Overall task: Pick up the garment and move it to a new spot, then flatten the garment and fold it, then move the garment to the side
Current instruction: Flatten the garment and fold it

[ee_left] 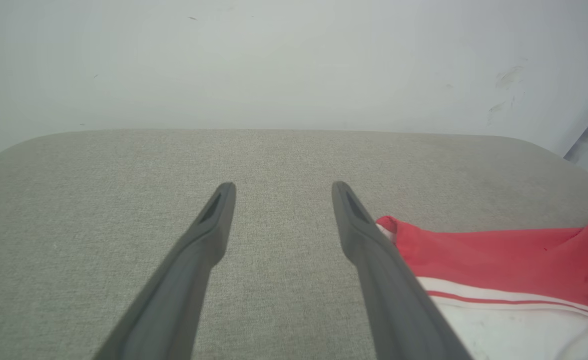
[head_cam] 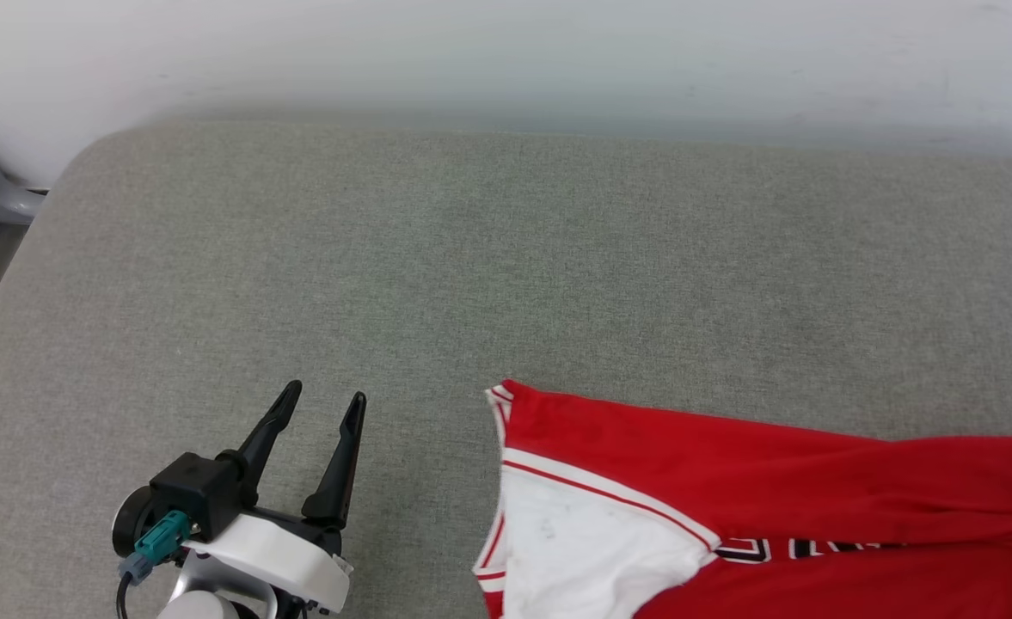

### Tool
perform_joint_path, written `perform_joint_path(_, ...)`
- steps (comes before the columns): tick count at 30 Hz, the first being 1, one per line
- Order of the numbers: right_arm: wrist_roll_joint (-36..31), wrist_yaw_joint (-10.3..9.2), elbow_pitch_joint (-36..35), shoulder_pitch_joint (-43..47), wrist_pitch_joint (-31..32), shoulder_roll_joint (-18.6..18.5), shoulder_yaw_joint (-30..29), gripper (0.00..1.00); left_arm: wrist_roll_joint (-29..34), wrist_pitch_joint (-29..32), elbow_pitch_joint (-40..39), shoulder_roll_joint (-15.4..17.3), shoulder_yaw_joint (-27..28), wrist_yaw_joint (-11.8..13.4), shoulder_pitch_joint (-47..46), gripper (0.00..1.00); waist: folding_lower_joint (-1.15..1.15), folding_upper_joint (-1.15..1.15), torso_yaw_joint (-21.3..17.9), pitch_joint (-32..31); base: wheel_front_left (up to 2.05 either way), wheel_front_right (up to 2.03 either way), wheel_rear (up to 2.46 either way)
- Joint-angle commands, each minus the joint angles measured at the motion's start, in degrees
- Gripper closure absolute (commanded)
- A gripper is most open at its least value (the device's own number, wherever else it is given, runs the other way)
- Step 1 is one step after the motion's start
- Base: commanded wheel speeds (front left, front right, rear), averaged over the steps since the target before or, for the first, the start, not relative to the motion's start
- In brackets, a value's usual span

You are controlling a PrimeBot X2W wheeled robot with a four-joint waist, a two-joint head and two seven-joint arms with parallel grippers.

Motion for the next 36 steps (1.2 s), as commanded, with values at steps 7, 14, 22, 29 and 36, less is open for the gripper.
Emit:
perform_joint_path(7,-1.57,-0.12,-0.77,0.45,-0.46,0.88,-1.68,1.0,0.2,-0.26,0.42,-0.67,0.61,-0.24,1.24,0.0,0.0,0.0,-0.19,-1.63,0.0,0.0,0.0)
perform_joint_path(14,0.75,-0.09,-9.18,3.33,2.94,3.06,2.41,1.0,0.43,-0.26,0.23,-1.09,1.32,-0.15,2.63,0.0,0.0,0.0,-0.67,-3.69,0.0,0.0,0.0)
perform_joint_path(22,3.63,-0.09,-19.42,6.27,11.08,4.84,9.23,1.0,0.48,-0.26,0.28,-1.57,1.59,-0.3,3.47,0.0,0.0,0.0,-0.57,-5.27,0.0,0.0,0.0)
perform_joint_path(29,4.77,-0.09,-26.14,4.8,17.19,12.45,15.78,1.0,0.59,-0.25,0.31,-2.26,2.39,-0.56,3.86,0.0,0.0,0.0,0.03,-5.91,0.0,0.0,0.0)
perform_joint_path(36,6.59,-0.09,-26.21,1.44,19.37,17.76,21.87,1.0,0.86,-0.21,0.29,-2.52,3.32,-0.86,3.9,0.0,0.0,0.0,0.65,-6.15,0.0,0.0,0.0)
